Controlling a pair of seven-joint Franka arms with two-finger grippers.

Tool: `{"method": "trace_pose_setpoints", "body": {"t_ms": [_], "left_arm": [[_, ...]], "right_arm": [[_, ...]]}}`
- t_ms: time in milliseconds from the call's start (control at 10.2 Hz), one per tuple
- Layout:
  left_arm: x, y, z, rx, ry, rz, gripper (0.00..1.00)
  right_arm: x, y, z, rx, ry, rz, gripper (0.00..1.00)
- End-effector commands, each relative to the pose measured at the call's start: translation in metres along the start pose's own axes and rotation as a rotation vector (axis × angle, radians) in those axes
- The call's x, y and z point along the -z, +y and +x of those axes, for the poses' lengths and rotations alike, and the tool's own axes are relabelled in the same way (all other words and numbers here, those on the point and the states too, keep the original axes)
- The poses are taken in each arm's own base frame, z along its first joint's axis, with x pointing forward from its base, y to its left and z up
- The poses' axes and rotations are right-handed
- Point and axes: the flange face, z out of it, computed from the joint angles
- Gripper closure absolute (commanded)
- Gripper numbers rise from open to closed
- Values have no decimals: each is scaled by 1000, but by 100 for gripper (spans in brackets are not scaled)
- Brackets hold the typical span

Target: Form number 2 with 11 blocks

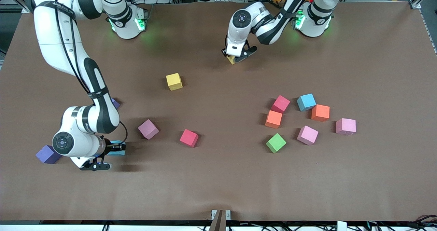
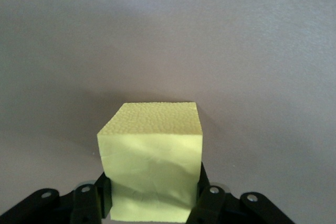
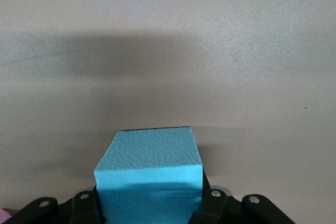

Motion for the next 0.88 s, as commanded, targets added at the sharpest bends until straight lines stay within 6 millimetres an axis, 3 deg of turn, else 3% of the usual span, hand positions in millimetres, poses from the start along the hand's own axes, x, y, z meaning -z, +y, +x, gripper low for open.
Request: {"method": "trace_pose_setpoints", "body": {"t_ms": [0, 98, 491, 687, 785], "left_arm": [[5, 11, -3, -188, 37, -16, 100], [13, 21, -2, -297, 36, -36, 100], [34, 50, -20, -368, 5, 69, 100], [20, 48, -36, -398, 7, 95, 100], [16, 48, -25, -388, 21, 104, 100]], "right_arm": [[18, -2, -3, -6, 11, 14, 41], [25, -2, -3, -9, 20, 16, 42], [62, -2, -10, -78, 57, 25, 42], [76, -8, -19, -96, 67, 29, 42], [85, -9, -24, -108, 74, 32, 42]]}}
